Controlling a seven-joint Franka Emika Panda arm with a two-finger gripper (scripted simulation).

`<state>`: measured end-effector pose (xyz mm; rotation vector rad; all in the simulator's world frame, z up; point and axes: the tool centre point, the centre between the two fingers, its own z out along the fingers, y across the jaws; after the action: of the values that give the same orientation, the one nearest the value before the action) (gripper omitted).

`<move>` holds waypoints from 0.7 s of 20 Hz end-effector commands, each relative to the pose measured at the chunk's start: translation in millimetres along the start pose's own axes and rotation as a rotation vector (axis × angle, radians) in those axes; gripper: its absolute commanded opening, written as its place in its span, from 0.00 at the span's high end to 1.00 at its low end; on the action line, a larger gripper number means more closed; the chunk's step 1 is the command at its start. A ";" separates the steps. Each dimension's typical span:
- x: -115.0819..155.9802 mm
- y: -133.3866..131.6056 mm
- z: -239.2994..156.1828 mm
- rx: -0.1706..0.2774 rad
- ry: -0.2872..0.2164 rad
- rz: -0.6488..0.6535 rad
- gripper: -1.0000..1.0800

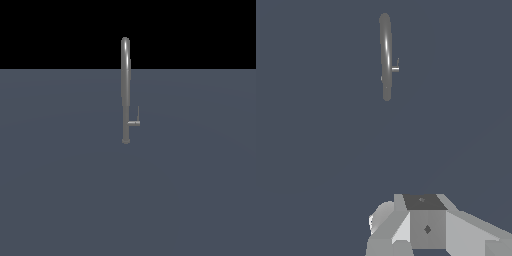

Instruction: Turn on the faucet by rotating a designated handle.

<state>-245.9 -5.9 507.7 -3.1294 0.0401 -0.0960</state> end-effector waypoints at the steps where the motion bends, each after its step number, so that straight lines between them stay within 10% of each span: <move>1: 0.0 0.0 0.0 0.000 0.000 0.000 1.00; 14: 23.6 -1.8 5.4 0.049 -0.056 0.054 1.00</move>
<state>-227.0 -4.8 504.8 -3.0885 0.1041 -0.0269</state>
